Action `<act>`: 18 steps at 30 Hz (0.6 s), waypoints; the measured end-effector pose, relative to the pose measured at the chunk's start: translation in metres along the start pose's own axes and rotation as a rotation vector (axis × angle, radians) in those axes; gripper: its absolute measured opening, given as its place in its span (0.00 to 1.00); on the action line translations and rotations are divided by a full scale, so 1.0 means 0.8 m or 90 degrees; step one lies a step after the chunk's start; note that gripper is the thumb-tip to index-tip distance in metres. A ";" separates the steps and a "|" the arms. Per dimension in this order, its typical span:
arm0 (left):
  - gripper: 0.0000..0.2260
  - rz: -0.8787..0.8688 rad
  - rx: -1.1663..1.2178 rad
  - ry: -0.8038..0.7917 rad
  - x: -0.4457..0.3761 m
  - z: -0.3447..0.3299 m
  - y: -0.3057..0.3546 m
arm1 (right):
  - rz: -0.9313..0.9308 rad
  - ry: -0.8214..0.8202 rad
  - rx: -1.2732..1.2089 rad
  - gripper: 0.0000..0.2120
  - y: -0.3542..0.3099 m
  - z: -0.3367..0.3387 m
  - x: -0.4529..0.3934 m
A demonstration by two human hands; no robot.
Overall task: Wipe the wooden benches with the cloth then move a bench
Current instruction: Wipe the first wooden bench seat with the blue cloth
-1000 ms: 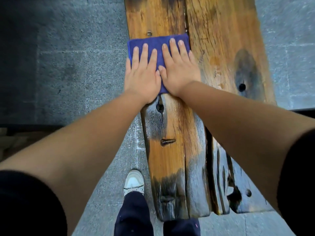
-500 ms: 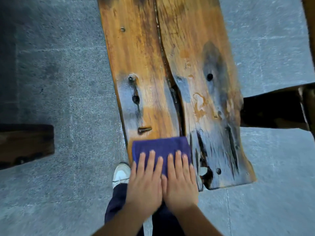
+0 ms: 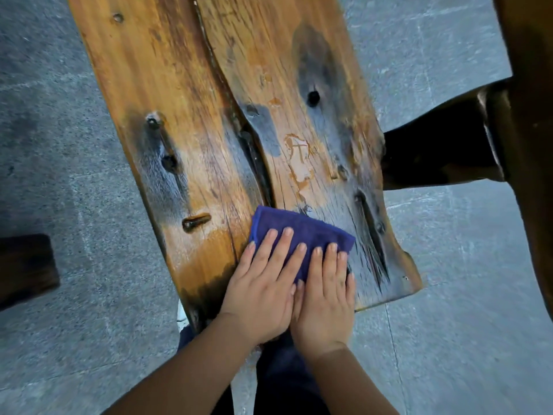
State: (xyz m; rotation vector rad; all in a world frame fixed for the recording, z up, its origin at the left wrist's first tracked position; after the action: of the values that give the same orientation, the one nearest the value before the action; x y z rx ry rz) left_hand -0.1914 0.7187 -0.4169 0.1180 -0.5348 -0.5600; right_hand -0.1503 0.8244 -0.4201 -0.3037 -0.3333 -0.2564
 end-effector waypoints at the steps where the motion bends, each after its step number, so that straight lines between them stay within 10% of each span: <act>1: 0.26 -0.004 -0.005 -0.005 -0.009 0.006 -0.001 | 0.007 -0.007 0.005 0.28 -0.001 0.005 -0.008; 18: 0.28 0.291 0.081 0.098 -0.194 0.123 -0.133 | 0.256 -0.139 0.160 0.31 -0.092 0.102 -0.314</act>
State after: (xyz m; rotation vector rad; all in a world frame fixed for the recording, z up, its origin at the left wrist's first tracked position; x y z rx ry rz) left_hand -0.4036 0.7151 -0.4290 0.1530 -0.4289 -0.0696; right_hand -0.4242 0.8331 -0.4178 -0.1456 -0.5061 0.2153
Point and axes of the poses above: each hand's wrist, its own x-axis away from the middle knuckle, its own z-axis out of the back of the hand, y = z × x, the point moved 5 cm from there along -x, towards the middle knuckle, and after that the axes turned 9 degrees about -y, right-handed, at the moved point
